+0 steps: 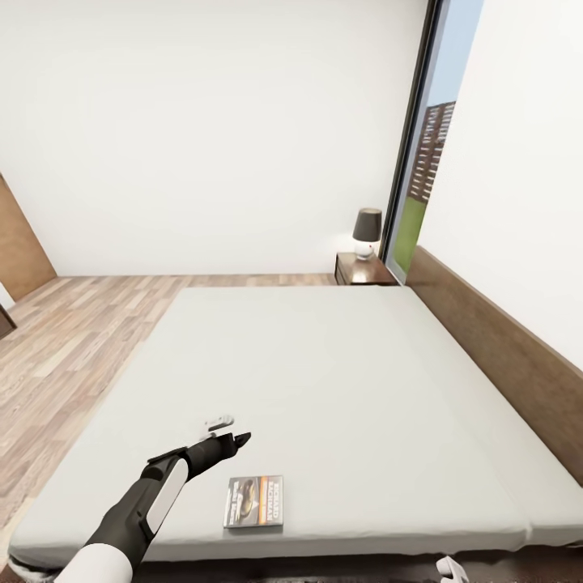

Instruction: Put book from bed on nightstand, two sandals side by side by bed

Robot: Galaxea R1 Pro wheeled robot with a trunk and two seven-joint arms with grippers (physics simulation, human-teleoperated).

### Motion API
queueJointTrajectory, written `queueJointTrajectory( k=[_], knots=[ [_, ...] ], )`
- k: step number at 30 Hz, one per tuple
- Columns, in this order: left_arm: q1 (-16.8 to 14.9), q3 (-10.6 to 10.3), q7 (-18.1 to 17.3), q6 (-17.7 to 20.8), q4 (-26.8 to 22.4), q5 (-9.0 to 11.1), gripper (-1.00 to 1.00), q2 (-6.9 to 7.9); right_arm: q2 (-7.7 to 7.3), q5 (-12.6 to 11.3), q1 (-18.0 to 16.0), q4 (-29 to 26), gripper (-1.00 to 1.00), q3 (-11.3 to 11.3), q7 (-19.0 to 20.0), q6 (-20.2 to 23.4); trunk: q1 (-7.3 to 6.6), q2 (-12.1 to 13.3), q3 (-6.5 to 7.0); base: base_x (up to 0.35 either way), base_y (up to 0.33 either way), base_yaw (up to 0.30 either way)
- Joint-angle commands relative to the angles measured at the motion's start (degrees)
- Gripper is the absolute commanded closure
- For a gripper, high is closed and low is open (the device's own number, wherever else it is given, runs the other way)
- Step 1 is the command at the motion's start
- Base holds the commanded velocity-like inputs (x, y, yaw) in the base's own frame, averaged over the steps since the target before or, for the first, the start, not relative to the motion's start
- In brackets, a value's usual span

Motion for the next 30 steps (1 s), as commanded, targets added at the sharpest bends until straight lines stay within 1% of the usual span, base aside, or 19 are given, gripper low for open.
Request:
queueJointTrajectory(
  k=[1,30],
  knots=[
    [0.0,-0.1,0.0,0.3,-0.1,0.3,-1.00,0.02,-0.01,-0.4,0.0,0.0,-1.00,0.0,0.1,0.5,0.03,-0.1,-0.20,0.000,0.000,0.000],
    [0.0,-0.1,0.0,0.3,-0.1,0.3,-1.00,0.06,0.07,-0.6,0.0,0.3,-1.00,0.0,-0.2,0.4,0.03,-0.1,-2.75,0.000,0.000,0.000]
  ],
)
